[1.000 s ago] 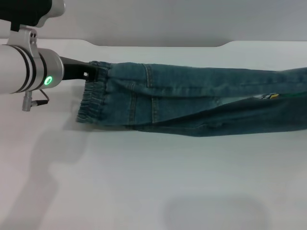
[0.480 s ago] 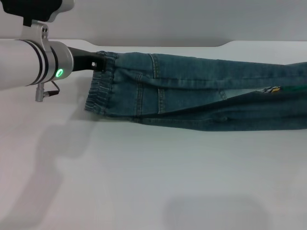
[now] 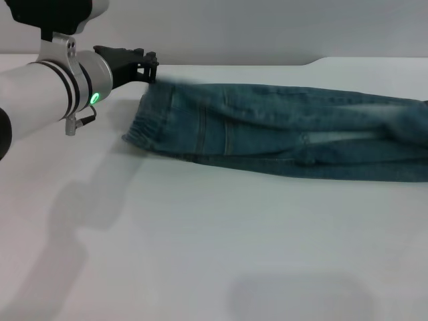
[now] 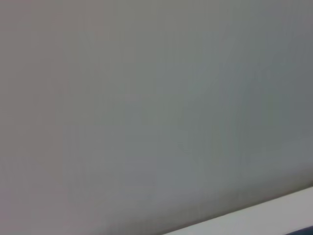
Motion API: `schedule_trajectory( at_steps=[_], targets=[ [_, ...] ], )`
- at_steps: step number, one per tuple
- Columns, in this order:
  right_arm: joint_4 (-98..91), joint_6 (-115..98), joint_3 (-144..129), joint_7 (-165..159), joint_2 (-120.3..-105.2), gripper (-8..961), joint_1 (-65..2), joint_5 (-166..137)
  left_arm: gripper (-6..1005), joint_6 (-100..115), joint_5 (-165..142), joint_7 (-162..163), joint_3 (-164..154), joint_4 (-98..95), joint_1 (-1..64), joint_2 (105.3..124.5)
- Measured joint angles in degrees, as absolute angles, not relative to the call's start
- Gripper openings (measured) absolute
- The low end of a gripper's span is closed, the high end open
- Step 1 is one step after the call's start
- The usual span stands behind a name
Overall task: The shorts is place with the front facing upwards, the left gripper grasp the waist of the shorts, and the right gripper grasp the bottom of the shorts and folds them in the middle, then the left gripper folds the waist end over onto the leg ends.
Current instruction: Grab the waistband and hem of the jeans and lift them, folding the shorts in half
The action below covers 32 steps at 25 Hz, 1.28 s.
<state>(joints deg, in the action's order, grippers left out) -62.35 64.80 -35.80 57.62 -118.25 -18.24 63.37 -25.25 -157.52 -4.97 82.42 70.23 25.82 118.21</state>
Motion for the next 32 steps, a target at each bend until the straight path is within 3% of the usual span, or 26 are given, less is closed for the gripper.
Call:
schedule_trajectory(
  at_steps=[1,6,11,17,19,20,25,30,32],
  targets=[
    [-61.96,64.37,-35.80,58.43,-118.29,111,-18.17,63.47,59,-24.74,-157.29,-4.93,82.54,69.50,26.06,118.20],
    [-60.19,63.35,-35.87,61.20,-118.47,344,-18.10,63.71,290,-24.05,-156.98,-5.09,82.69,67.95,27.11,118.16],
    [-60.30,63.50,-36.65,69.65,-119.27,596,-17.10,67.55,396,-27.90,-156.25,-4.93,82.74,68.94,27.53,118.05],
    [-53.53,62.04,-38.40,91.86,-119.31,615,-14.87,88.50,524,-39.61,-157.03,-5.42,85.03,77.00,25.55,117.95],
    [-50.80,61.10,-38.74,100.74,-119.34,622,-14.46,94.63,674,-42.81,-157.71,-5.44,85.74,78.96,24.93,117.95],
    [-49.48,60.75,-39.11,106.69,-119.44,580,-14.49,96.49,749,-43.65,-157.93,-5.44,86.00,79.71,24.57,117.95],
    [-38.75,57.12,-40.01,130.38,-119.65,373,-17.04,105.05,842,-47.58,-158.08,-5.05,86.37,81.25,23.87,117.96],
    [-23.47,56.70,-39.92,154.35,-119.50,136,-20.68,117.33,835,-52.27,-158.19,-4.97,86.40,80.99,24.84,117.98],
    [-19.98,56.62,-39.59,157.99,-119.49,90,-21.85,120.12,832,-53.52,-158.13,-4.91,86.32,80.94,25.09,118.06]
  ],
)
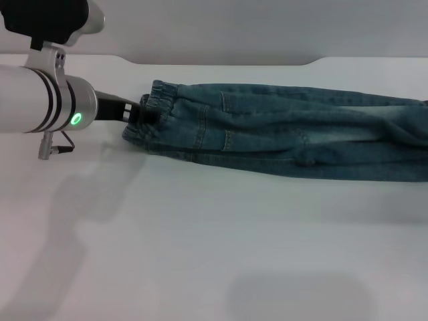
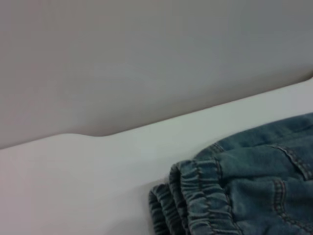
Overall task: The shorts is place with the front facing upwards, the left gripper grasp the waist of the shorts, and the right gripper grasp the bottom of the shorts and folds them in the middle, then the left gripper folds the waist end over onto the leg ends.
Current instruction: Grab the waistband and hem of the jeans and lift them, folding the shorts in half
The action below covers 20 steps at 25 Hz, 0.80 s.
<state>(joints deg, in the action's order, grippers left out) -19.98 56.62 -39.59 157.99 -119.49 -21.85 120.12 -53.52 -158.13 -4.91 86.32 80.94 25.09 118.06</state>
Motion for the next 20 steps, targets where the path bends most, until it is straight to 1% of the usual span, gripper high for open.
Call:
schedule_trajectory(
  at_steps=[4,11,20],
  targets=[
    [-14.84,56.42,-39.46,158.90,-119.54,-1,-23.80,124.47,826,-54.46,-157.91,-4.89,86.20,81.12,25.39,118.08],
    [-11.01,61.08,-41.27,158.65,-119.69,0,-24.57,124.86,816,-54.94,-157.81,-4.86,86.24,78.78,27.09,118.13],
    [-6.53,63.72,-46.53,158.44,-119.79,-1,-27.56,124.87,802,-53.98,-157.72,-4.83,86.09,72.75,29.94,118.27]
  ],
)
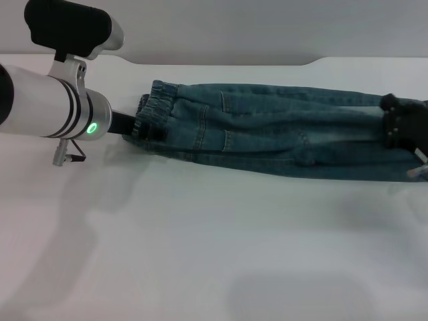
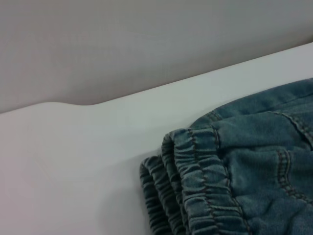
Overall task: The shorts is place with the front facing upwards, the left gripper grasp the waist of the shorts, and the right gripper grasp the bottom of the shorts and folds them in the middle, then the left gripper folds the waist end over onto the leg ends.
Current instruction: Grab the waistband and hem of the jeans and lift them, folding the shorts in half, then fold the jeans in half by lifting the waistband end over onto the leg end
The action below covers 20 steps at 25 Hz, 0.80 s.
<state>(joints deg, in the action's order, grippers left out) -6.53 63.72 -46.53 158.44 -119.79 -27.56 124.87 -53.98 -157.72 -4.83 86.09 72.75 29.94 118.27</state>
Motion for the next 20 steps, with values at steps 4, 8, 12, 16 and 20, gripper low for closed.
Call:
schedule_trajectory(
  at_steps=[4,8,12,16,20],
  targets=[
    [-5.77,64.25,-48.75,158.36,-119.83,-1,-27.89,124.87,797,-52.82,-157.65,-4.83,86.12,70.85,30.74,118.30],
    [-5.71,64.66,-49.18,158.13,-119.83,0,-27.77,124.87,791,-51.96,-157.57,-4.83,85.98,69.21,31.37,118.30],
    [-5.42,65.63,-49.32,157.99,-119.83,-1,-27.42,124.87,785,-51.90,-157.41,-4.83,85.94,67.65,31.95,118.35],
    [-5.02,66.28,-49.91,157.95,-119.81,-2,-27.41,124.87,779,-51.90,-157.41,-4.83,85.94,67.65,31.95,118.35],
    [-5.03,67.38,-50.00,157.94,-119.76,-1,-27.35,124.87,773,-51.74,-157.07,-4.83,85.94,66.78,32.29,118.38]
  ],
)
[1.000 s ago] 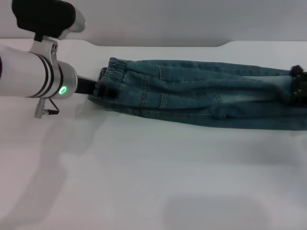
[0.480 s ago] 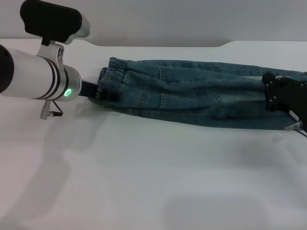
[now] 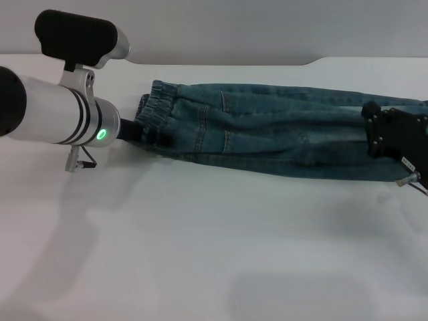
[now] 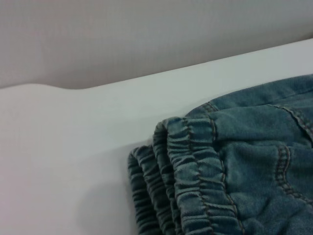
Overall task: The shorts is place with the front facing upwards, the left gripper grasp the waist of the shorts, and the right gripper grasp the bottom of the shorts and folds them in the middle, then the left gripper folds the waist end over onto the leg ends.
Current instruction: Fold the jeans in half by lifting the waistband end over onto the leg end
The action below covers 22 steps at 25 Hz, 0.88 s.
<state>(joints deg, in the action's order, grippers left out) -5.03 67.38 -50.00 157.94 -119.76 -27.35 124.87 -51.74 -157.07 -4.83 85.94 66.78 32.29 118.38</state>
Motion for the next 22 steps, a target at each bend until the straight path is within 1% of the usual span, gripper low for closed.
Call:
schedule_trajectory(
  at_steps=[1,5,13,22],
  targets=[
    [-5.02,67.68,-50.00,157.94,-119.74,-1,-27.31,124.88,772,-48.42,-153.43,-5.34,86.00,63.69,32.81,118.28],
    [-4.97,68.94,-50.01,157.92,-119.68,-2,-27.08,124.90,766,-46.71,-150.90,-5.53,86.06,59.98,33.88,118.15],
    [-5.02,70.61,-49.76,157.27,-119.58,-1,-26.52,125.06,754,-46.08,-150.54,-8.44,85.75,59.71,33.85,118.37],
    [-4.90,71.84,-49.36,156.77,-119.69,-1,-25.83,125.35,367,-44.18,-150.25,-8.44,85.90,61.72,32.28,118.24]
  ],
)
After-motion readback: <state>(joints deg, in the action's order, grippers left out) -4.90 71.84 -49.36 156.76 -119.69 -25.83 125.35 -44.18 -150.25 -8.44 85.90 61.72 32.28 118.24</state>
